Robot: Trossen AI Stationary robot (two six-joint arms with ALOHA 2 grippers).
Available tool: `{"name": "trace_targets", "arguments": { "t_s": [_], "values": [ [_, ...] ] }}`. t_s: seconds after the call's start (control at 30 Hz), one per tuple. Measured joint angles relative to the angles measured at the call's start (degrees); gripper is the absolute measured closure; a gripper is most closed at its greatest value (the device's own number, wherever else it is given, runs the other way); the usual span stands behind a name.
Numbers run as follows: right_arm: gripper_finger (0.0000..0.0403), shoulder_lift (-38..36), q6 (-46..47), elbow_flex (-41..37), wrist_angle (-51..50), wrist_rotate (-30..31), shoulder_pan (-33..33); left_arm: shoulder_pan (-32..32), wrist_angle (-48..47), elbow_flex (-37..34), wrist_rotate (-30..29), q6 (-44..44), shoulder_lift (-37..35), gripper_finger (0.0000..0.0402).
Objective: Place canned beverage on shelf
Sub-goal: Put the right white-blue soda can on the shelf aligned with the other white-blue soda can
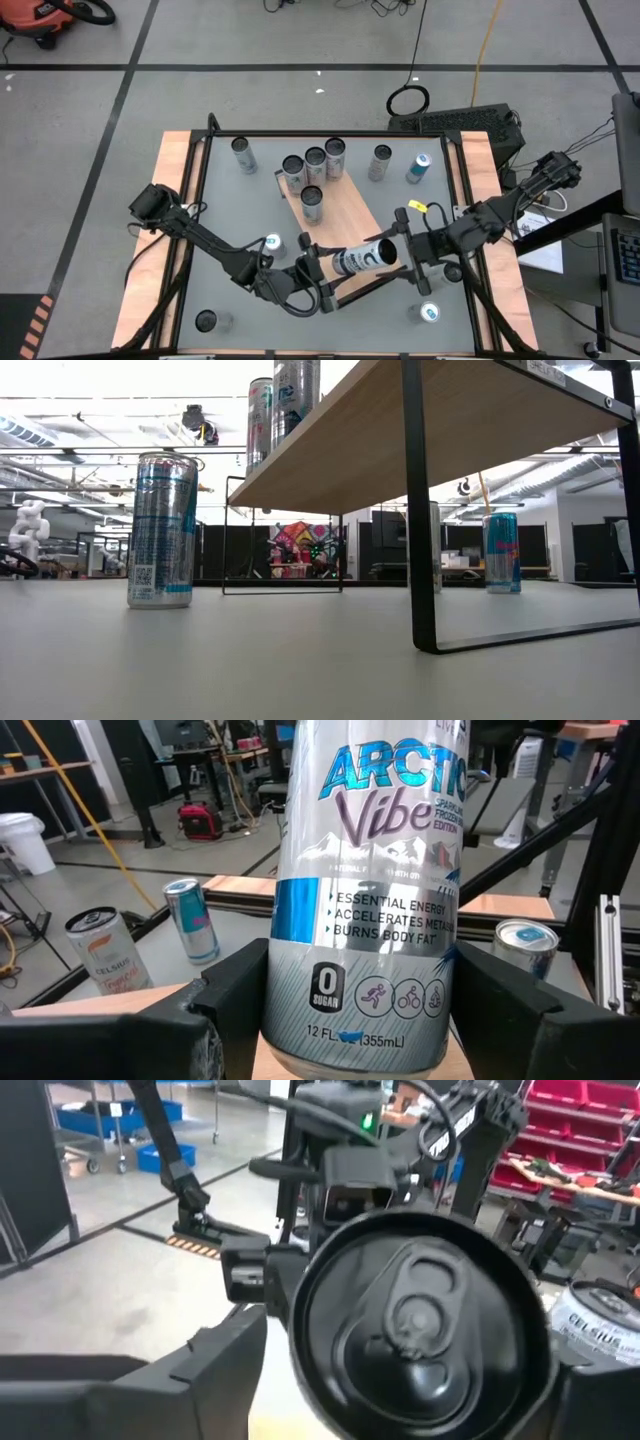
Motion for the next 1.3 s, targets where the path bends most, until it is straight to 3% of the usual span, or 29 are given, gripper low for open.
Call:
{"name": "trace_targets", "arguments": {
  "t_s": [0.23, 0.67, 1.03, 1.3],
  "values": [
    [0.0109, 0.0, 0.0, 0.0, -0.3, 0.3, -0.1, 0.0, 0.1, 0.0, -0.1, 0.0, 0.0, 0.0149],
    [0.0209, 0.0, -1.0, 0.0, 0.6, 0.5, -0.1, 0.0, -0.2, 0.0, 0.0, -0.4, 0.0, 0.0143],
    [0.0211, 0.0, -4.1, 2.1, -3.7, -0.1, -2.0, -1.0, 0.0, 0.1, -0.9, -2.0, 0.1, 0.0061],
    [0.0211, 0.0, -6.0, 3.3, -6.5, -5.5, -7.4, -6.5, -3.3, 0.1, -5.3, -1.9, -1.5, 0.0052]
  ]
}}
